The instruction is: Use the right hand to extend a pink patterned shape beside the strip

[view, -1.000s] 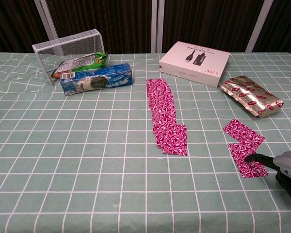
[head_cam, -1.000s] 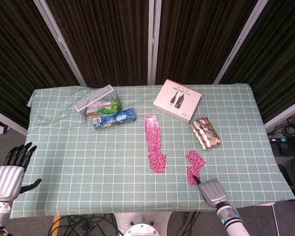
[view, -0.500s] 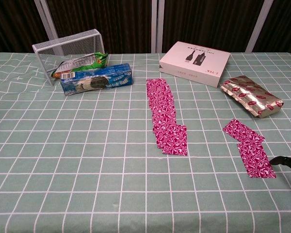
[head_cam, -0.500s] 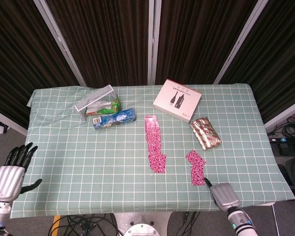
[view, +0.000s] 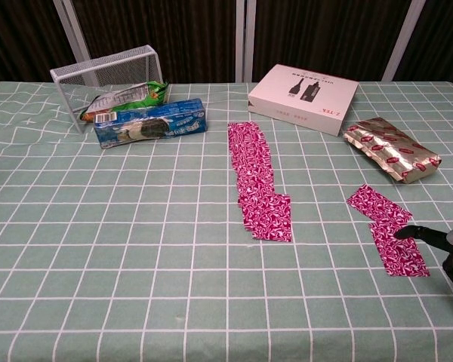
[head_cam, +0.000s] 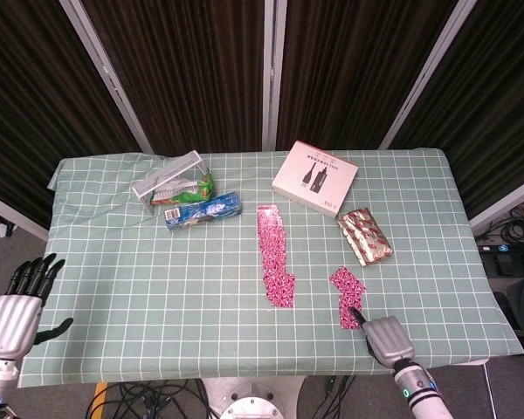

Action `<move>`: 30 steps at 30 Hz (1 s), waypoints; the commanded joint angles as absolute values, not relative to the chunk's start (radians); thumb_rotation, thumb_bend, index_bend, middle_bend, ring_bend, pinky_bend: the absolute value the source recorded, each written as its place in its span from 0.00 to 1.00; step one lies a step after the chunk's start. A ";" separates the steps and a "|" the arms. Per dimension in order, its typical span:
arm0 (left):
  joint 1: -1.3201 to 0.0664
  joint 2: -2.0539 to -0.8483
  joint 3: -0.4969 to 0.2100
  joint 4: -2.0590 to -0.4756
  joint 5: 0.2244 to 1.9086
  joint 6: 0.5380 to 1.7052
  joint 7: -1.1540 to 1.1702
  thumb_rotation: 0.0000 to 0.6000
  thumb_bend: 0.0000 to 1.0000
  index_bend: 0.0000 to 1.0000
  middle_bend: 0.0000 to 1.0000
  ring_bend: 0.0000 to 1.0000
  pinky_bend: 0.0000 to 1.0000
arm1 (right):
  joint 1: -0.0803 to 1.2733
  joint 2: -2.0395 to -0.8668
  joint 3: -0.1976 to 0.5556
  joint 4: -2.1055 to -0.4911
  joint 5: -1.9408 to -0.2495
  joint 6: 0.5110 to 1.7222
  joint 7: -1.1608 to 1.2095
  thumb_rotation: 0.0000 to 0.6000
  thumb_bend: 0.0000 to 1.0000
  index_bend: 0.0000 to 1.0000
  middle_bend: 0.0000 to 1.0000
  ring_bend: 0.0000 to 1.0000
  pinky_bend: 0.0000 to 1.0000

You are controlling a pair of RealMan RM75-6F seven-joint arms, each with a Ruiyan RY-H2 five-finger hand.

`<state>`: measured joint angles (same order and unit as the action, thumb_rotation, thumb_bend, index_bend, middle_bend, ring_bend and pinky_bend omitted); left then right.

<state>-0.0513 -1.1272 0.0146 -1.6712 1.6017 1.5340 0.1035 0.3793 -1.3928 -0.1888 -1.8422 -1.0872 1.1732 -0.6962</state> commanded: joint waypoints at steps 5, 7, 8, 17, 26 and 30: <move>-0.049 -1.126 0.014 -1.661 1.596 1.536 0.093 1.00 0.15 0.02 0.00 0.00 0.07 | 0.394 -1.428 -0.160 -1.813 -1.016 1.138 -0.740 1.00 1.00 0.10 0.81 0.78 0.75; -0.049 -1.127 0.015 -1.658 1.595 1.531 0.090 1.00 0.15 0.02 0.00 0.00 0.07 | 0.391 -1.423 -0.160 -1.811 -1.012 1.141 -0.740 1.00 1.00 0.10 0.81 0.78 0.75; -0.050 -1.128 0.015 -1.656 1.595 1.529 0.090 1.00 0.15 0.02 0.00 0.00 0.07 | 0.390 -1.421 -0.160 -1.810 -1.010 1.142 -0.739 1.00 1.00 0.10 0.81 0.78 0.75; -0.058 -1.141 0.015 -1.654 1.595 1.516 0.101 1.00 0.15 0.02 0.00 0.00 0.07 | 0.357 -1.367 -0.181 -1.816 -1.026 1.160 -0.694 1.00 1.00 0.10 0.81 0.78 0.75; -0.059 -1.141 0.015 -1.664 1.601 1.519 0.111 1.00 0.15 0.02 0.00 0.00 0.07 | 0.314 -1.320 -0.205 -1.792 -1.051 1.162 -0.627 1.00 1.00 0.10 0.81 0.78 0.75; -0.059 -1.139 0.015 -1.668 1.601 1.519 0.114 1.00 0.15 0.02 0.00 0.00 0.07 | 0.303 -1.305 -0.203 -1.791 -1.068 1.165 -0.603 1.00 1.00 0.10 0.81 0.78 0.75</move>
